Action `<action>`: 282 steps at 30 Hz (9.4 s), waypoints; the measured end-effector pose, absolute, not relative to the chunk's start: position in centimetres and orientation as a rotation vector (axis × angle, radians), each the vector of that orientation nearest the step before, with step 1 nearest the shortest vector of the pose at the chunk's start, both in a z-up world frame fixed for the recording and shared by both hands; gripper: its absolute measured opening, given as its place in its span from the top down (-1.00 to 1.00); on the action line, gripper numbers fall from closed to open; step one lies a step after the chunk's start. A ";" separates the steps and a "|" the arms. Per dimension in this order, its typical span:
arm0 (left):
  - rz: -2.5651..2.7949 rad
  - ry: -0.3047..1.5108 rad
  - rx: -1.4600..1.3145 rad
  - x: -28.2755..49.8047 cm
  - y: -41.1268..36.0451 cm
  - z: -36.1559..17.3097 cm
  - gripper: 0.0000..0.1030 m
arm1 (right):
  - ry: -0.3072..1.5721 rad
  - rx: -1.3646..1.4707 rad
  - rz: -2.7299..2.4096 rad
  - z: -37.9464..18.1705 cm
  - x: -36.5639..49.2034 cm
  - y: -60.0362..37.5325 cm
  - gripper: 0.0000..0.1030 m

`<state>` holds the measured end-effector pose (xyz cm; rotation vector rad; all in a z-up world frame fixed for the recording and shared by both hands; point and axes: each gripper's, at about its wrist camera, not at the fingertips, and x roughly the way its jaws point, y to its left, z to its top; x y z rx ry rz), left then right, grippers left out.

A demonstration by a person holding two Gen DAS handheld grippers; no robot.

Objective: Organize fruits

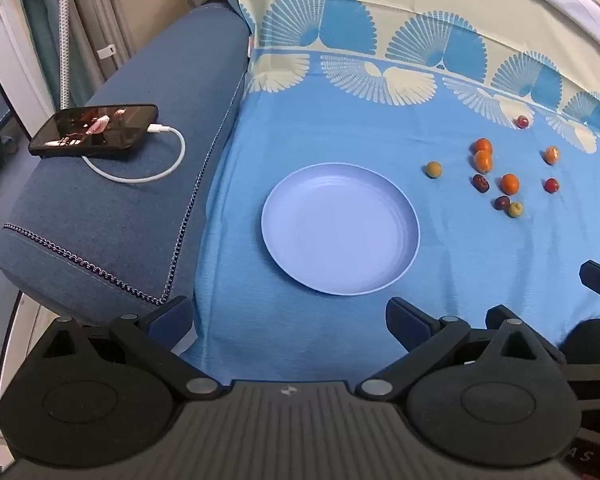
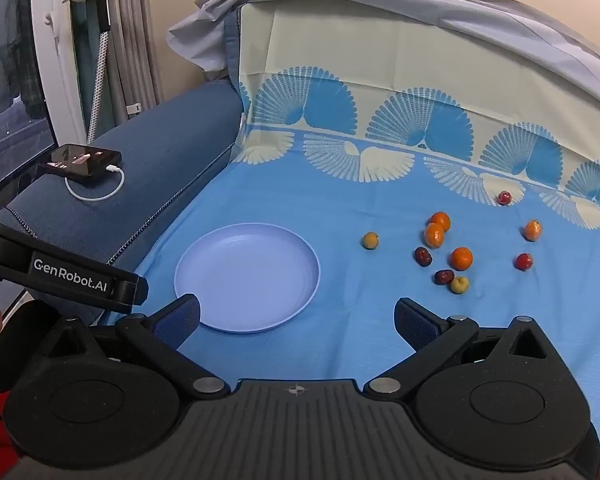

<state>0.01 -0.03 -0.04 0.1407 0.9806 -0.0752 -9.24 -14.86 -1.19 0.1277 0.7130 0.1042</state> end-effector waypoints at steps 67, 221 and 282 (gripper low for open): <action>-0.238 1.064 0.183 9.4 -10.3 -2.9 -0.99 | 0.724 0.254 -0.326 -13.0 -3.6 -27.0 -0.99; -0.017 1.117 0.183 4.1 2.0 -5.4 -0.99 | 0.763 0.114 0.168 -3.5 -5.9 -13.4 -0.99; -0.043 1.016 0.288 0.4 -0.9 -1.9 -0.99 | 0.704 0.248 0.102 -3.6 -9.7 -17.1 -0.99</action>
